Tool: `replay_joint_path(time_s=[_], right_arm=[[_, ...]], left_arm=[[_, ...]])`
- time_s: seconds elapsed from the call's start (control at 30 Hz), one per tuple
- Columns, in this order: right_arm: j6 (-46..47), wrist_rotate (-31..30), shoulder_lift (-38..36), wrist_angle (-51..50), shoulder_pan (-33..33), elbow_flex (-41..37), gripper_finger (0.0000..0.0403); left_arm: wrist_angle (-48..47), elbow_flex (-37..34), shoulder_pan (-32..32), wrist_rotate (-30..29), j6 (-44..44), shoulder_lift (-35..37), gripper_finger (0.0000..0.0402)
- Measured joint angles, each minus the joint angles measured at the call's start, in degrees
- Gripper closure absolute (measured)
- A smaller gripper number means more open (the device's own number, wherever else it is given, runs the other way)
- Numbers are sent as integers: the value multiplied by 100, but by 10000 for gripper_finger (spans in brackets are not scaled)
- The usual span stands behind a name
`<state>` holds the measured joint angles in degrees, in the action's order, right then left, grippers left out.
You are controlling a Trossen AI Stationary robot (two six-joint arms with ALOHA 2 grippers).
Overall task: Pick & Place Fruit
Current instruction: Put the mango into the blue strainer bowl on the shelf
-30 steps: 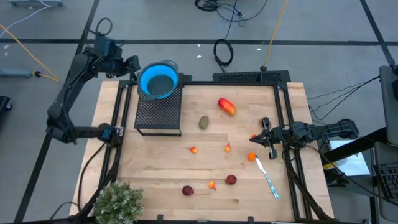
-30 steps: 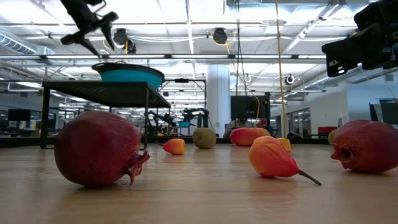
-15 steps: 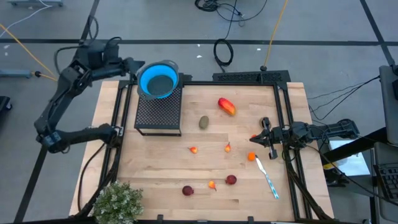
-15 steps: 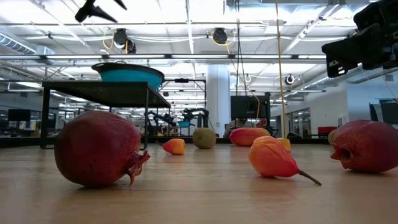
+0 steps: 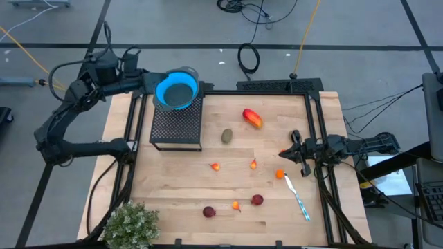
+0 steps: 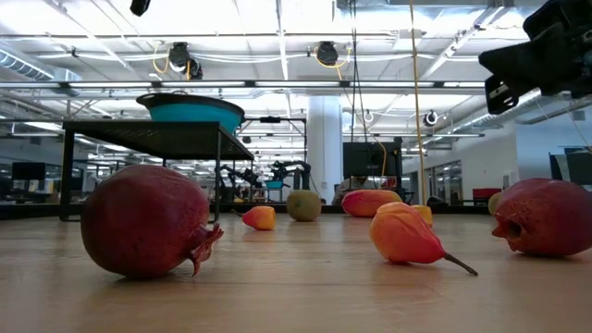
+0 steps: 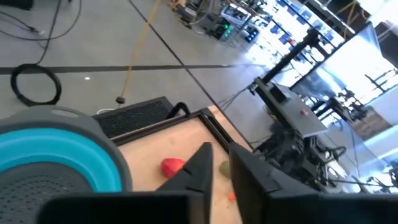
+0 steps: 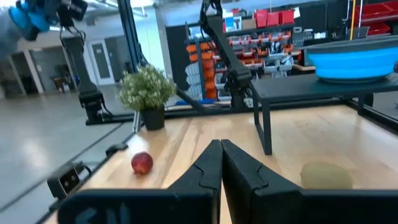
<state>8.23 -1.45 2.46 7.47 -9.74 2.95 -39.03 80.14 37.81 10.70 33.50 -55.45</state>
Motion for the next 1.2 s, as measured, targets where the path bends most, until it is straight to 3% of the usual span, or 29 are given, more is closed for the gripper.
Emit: replay_joint_path(time_s=[0.1, 0.2, 0.77, 1.0, 1.2], right_arm=[[11, 0, 0, 159, 0, 1, 403], [11, 0, 0, 183, 0, -1, 403], [13, 2, 0, 183, 0, -1, 403], [12, 4, 1, 178, 0, -1, 403], [12, 4, 2, 172, -2, -1, 403]], left_arm=[[11, 0, -302, -135, 2, -5, 396], [77, 0, -687, -423, -18, -3, 391], [289, 7, -3525, -2895, -429, -240, 400], [276, 4, -4292, -3343, -555, -550, 400], [409, 4, -4515, -3447, -548, -604, 400]])
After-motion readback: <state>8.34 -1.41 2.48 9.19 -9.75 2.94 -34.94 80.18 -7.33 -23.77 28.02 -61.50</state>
